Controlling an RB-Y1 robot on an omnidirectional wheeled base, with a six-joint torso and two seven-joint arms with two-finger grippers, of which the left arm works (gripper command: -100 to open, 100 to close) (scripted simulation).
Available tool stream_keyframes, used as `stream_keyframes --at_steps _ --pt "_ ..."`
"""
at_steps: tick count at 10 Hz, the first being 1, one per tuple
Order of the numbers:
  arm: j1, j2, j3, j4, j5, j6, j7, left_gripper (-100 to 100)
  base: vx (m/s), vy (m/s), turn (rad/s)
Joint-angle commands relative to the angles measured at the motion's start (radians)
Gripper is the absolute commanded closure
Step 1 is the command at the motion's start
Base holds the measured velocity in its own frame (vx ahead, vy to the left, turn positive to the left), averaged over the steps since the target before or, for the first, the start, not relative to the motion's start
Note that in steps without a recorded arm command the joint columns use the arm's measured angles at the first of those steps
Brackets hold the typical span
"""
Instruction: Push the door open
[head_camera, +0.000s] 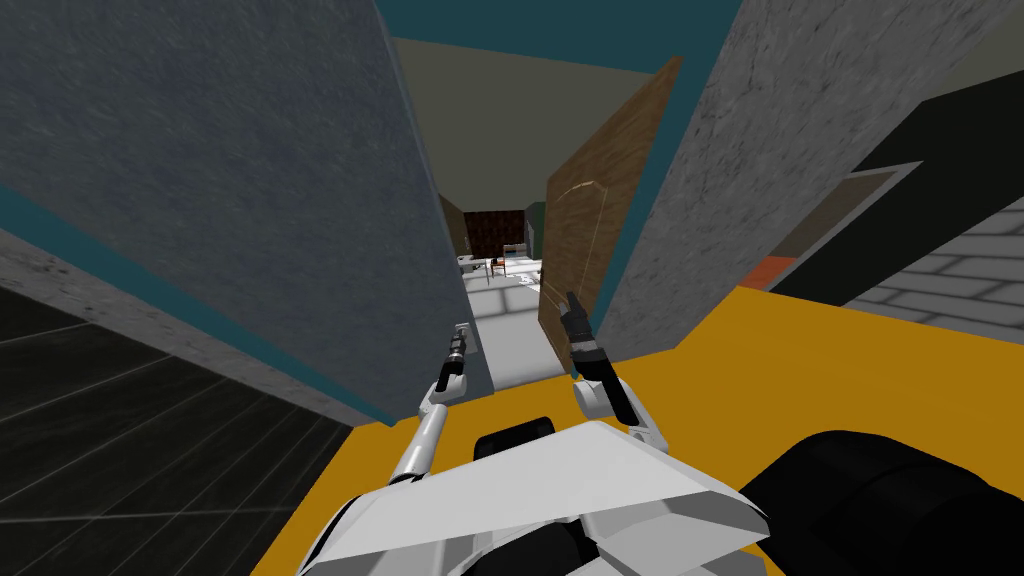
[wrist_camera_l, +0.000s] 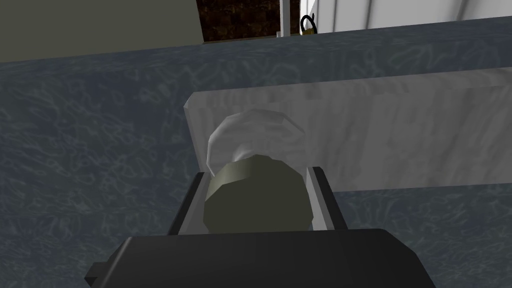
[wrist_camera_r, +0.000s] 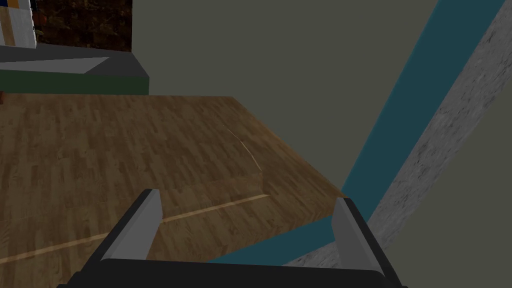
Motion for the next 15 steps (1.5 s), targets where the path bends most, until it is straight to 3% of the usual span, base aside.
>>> stream_keyframes --at_steps 1,9,15 --pt "-0.009 0.015 0.015 -0.006 0.004 -0.009 -0.002 100 0.19 -0.09 0.043" --pt "-0.007 0.049 0.102 0.0 0.025 -0.003 -0.024 100 0.193 -0.077 0.055" --pt "-0.005 0.062 0.167 0.004 0.041 0.001 -0.041 100 0.177 -0.095 0.068"
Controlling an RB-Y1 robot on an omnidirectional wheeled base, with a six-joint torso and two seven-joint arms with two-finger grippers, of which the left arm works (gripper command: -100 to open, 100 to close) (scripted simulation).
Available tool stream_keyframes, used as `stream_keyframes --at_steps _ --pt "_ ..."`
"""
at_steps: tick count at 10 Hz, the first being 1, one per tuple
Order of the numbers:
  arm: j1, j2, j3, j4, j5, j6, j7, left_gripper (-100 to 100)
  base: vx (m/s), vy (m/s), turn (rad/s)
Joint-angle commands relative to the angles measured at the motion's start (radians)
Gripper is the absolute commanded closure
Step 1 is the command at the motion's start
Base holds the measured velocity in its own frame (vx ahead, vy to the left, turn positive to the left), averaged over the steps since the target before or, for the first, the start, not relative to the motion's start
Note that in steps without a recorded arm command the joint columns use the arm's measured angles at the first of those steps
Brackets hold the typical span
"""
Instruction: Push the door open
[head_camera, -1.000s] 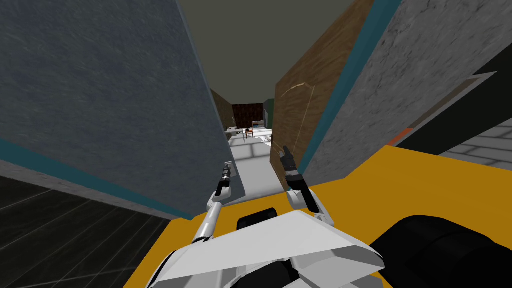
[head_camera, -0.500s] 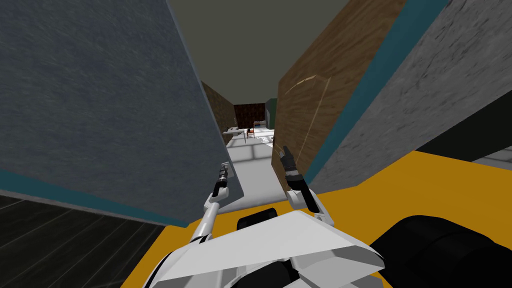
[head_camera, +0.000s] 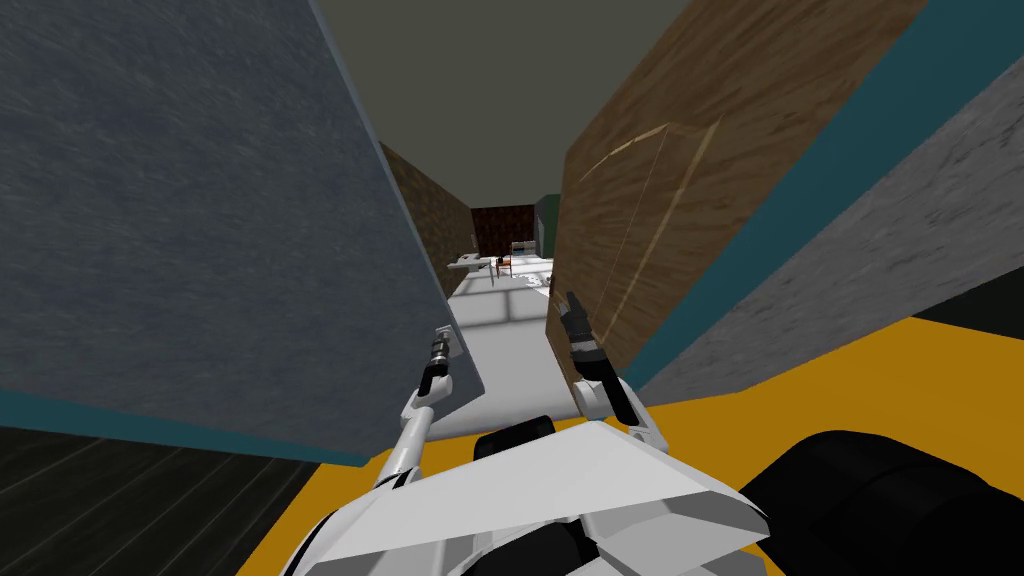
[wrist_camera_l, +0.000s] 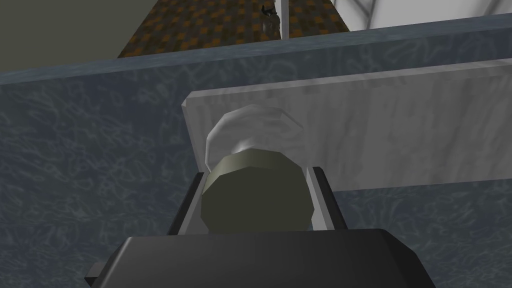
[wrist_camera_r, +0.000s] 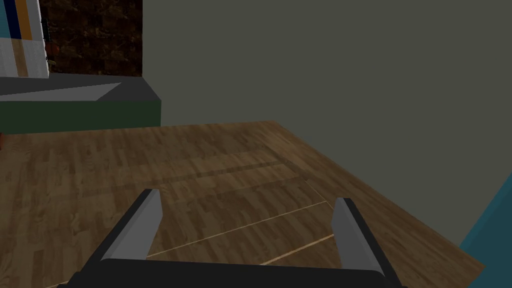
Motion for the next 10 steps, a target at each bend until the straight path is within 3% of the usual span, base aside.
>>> stream_keyframes --at_steps 1,10 --pt "0.0 0.011 0.028 -0.001 0.006 -0.004 -0.008 100 0.144 -0.077 0.059" --pt "0.002 0.017 0.116 0.005 0.028 0.002 -0.03 100 0.177 -0.091 0.07"
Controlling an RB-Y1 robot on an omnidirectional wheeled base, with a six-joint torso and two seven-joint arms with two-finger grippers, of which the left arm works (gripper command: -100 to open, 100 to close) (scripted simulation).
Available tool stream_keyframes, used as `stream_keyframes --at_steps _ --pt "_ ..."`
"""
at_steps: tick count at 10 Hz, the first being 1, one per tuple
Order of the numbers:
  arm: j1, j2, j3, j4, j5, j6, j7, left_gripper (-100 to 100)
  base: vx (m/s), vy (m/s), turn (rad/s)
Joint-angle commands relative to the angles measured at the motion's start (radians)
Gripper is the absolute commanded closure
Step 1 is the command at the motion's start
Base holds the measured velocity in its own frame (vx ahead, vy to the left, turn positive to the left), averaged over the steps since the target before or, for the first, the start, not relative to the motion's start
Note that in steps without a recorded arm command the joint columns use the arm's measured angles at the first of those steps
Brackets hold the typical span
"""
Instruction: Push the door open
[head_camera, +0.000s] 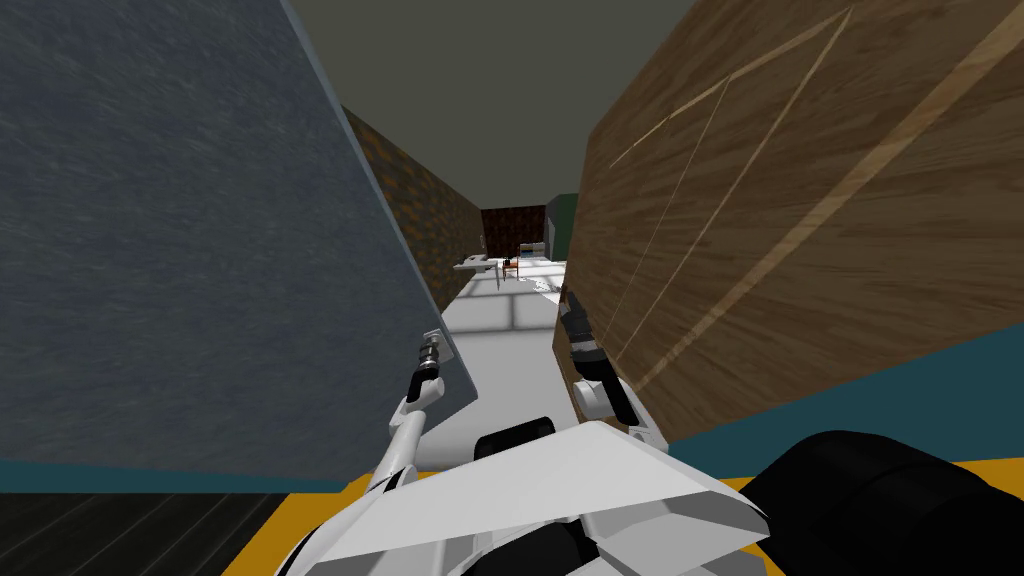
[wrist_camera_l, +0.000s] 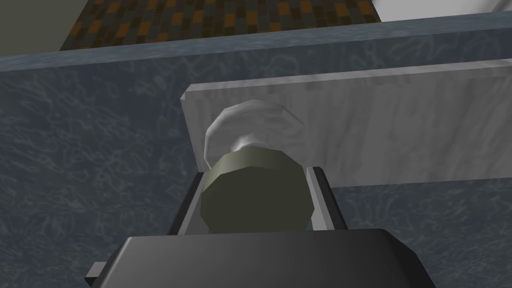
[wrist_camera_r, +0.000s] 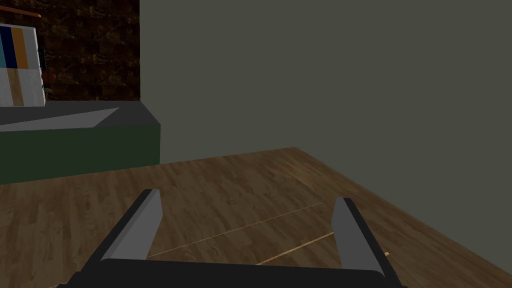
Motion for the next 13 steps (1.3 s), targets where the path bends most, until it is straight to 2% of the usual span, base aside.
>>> stream_keyframes --at_steps 1,3,9,10,13 --pt "-0.002 0.0 0.016 -0.003 0.004 -0.002 -0.006 100 0.213 -0.092 0.074" --pt "0.001 0.001 0.02 -0.002 0.004 -0.001 -0.008 100 0.133 -0.05 0.048" --pt "0.008 0.016 0.087 -0.007 0.02 -0.002 -0.027 100 0.174 -0.041 0.048" --pt "0.008 0.016 0.087 -0.007 0.02 -0.002 -0.027 100 0.135 0.005 0.018" --pt "0.014 0.024 0.132 -0.01 0.031 -0.001 -0.04 100 0.194 -0.056 0.059"
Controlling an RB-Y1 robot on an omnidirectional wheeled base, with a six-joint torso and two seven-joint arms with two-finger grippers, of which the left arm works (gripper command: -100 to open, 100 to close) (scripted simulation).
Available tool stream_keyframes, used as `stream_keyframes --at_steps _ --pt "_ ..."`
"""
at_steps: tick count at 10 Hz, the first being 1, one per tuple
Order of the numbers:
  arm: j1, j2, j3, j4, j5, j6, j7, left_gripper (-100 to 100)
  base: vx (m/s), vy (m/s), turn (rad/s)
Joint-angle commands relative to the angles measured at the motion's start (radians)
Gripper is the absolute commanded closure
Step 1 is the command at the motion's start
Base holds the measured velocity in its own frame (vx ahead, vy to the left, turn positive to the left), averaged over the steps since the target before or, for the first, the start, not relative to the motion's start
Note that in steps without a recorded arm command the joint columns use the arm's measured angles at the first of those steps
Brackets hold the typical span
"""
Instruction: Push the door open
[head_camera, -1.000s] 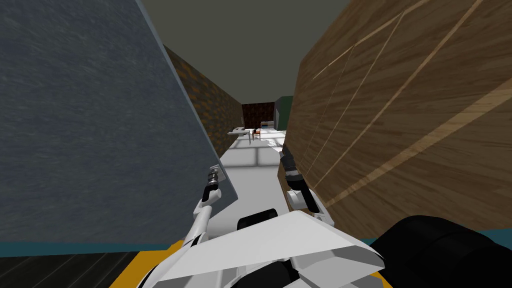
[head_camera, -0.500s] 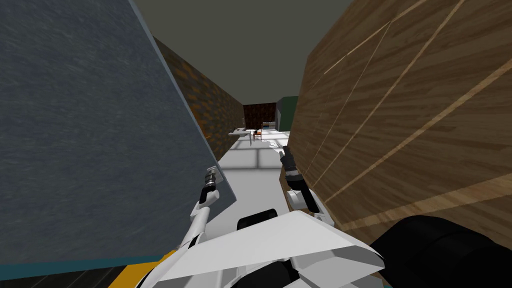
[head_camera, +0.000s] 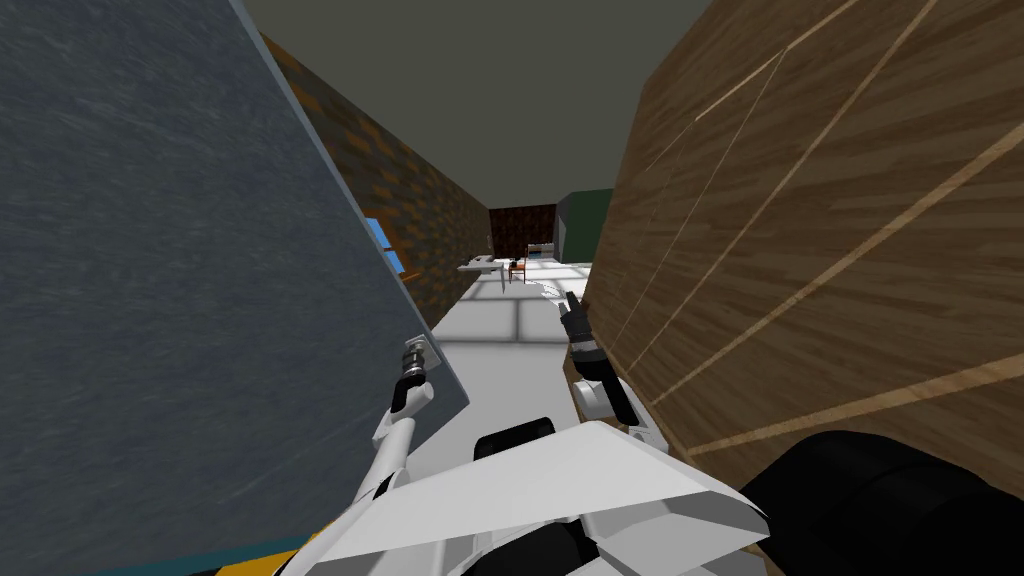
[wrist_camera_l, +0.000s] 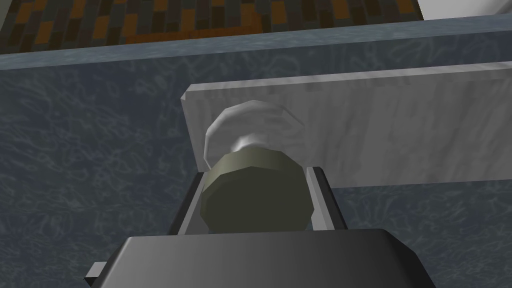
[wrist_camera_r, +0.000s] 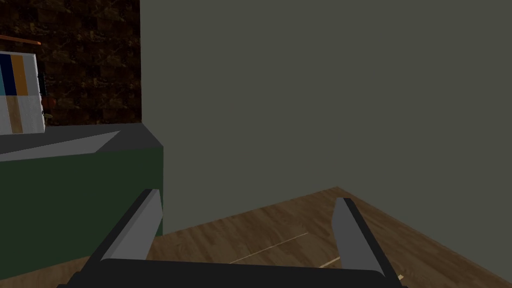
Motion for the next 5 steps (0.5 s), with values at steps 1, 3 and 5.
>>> stream_keyframes --at_steps 1,3,5 --pt "-0.004 0.008 0.02 0.006 0.005 -0.008 -0.004 100 0.174 -0.059 0.056" --pt "-0.002 0.011 0.036 0.005 0.009 -0.008 -0.009 100 0.185 -0.051 0.049" --pt "0.004 0.012 0.041 0.004 0.01 -0.003 -0.011 100 0.119 -0.02 0.035"
